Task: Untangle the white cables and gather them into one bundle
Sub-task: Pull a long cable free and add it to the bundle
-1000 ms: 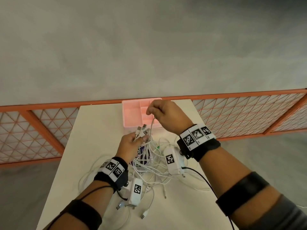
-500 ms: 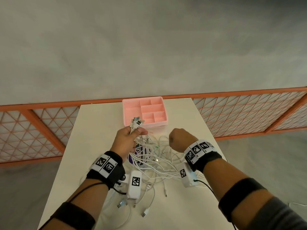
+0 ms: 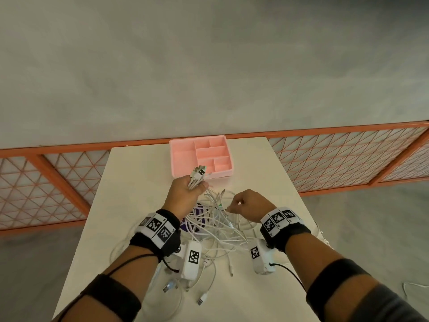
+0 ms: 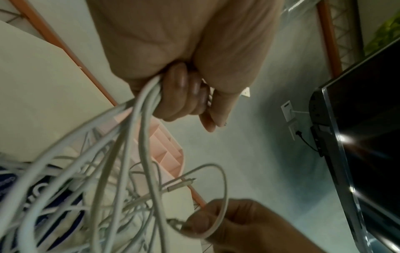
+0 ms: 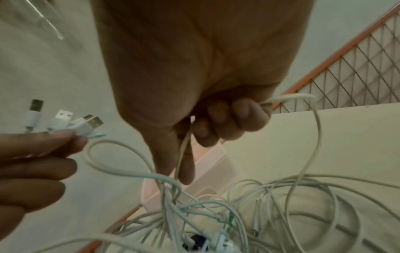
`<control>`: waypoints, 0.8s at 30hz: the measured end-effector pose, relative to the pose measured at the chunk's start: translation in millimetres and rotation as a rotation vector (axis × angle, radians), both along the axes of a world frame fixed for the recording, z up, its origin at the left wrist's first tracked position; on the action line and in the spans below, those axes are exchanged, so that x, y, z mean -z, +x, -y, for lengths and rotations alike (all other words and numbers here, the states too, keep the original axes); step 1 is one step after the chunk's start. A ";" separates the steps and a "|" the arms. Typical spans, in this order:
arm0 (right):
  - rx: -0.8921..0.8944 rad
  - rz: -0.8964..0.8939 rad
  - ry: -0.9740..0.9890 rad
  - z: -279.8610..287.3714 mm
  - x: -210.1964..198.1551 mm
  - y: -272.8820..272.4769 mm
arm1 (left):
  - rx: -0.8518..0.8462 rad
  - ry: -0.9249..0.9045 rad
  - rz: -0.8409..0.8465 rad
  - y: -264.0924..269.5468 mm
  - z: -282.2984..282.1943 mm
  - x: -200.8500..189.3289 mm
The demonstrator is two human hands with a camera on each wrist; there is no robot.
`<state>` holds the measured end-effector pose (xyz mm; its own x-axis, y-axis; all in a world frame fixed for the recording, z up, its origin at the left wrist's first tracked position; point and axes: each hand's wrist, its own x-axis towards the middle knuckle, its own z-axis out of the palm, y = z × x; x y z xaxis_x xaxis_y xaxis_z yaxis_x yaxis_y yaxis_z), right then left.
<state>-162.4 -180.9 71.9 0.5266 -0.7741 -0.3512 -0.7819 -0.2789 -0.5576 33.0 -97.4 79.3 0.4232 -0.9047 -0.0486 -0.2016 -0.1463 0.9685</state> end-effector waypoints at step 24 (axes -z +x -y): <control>0.114 0.379 0.054 13.2 -18.3 -0.2 | -0.013 0.088 -0.069 -8.7 3.9 12.6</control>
